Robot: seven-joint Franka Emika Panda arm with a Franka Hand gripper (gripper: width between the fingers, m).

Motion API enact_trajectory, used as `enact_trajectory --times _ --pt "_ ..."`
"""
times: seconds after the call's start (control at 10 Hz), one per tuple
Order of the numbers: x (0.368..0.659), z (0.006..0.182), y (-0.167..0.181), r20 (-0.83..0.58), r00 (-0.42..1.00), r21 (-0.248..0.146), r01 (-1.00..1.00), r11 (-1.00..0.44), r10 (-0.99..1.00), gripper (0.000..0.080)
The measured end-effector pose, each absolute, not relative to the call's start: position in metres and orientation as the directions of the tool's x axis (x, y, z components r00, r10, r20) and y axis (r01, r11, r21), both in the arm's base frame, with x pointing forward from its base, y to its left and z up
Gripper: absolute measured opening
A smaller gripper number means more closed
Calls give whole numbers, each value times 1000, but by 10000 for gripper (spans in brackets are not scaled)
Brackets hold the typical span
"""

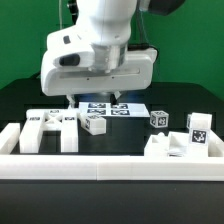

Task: Assemble chair

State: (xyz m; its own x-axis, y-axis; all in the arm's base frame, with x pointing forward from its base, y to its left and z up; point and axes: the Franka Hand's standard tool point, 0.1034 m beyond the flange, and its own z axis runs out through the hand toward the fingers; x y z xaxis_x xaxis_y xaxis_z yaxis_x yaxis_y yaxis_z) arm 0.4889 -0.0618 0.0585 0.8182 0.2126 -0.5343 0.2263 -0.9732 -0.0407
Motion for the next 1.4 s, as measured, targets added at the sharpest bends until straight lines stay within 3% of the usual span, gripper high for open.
enact_trajectory --times 0.3,1.4 --pt "482 55 -65 -699 689 -63 206 -977 191 649" --pt "482 44 -47 -714 670 -69 222 -973 203 649"
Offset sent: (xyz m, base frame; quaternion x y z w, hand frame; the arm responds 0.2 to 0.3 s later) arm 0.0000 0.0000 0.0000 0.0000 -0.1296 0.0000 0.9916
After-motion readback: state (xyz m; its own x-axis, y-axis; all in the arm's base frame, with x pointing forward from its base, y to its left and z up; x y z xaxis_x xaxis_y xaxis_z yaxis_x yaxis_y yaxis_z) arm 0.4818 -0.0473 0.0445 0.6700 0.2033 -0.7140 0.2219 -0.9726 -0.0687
